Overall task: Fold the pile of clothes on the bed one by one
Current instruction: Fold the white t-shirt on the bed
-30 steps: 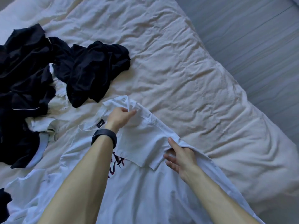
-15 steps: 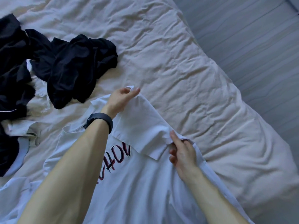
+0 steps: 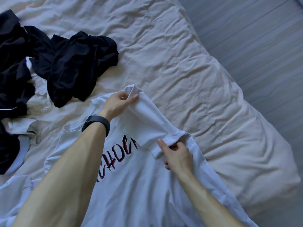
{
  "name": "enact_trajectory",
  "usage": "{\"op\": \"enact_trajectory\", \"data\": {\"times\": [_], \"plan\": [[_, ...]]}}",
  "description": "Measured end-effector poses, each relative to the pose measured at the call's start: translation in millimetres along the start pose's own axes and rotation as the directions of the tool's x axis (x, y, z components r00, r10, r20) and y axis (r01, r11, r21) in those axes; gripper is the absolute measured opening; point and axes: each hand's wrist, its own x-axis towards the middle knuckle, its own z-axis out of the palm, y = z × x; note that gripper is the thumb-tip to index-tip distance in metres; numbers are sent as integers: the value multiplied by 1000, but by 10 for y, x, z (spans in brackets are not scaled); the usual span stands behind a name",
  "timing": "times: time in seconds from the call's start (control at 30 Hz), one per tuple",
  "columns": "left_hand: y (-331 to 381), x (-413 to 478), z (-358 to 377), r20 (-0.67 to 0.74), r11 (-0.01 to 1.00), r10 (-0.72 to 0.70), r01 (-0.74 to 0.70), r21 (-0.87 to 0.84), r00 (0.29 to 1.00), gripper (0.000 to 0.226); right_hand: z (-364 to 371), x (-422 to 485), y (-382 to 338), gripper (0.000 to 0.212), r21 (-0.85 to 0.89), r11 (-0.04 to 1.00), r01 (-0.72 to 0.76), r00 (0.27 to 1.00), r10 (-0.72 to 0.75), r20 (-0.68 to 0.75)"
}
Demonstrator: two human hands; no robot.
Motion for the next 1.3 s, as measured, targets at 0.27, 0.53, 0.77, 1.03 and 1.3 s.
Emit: {"op": "enact_trajectory", "data": {"times": [0.27,0.53,0.77,1.03,1.3], "plan": [[-180,-217,-33,-51,989,27,-34,-145,998,26,131,-158,89,22,92,995,-43,990,30,139],[15,-89,-2,17,946,-123,112,305,992,26,-91,-109,24,32,-272,960,-58,952,135,274],[127,-61,-61,9,993,-116,116,15,993,28,-194,-17,-133,44,267,952,-148,989,135,67],[283,310,83,-151,989,-8,-14,-147,988,24,-94,119,-157,7,674,711,-201,979,168,115],[-31,-200,188,-563,993,-106,54,-109,819,42,32,-103,-30,31,329,944,-37,999,44,-14]]}}
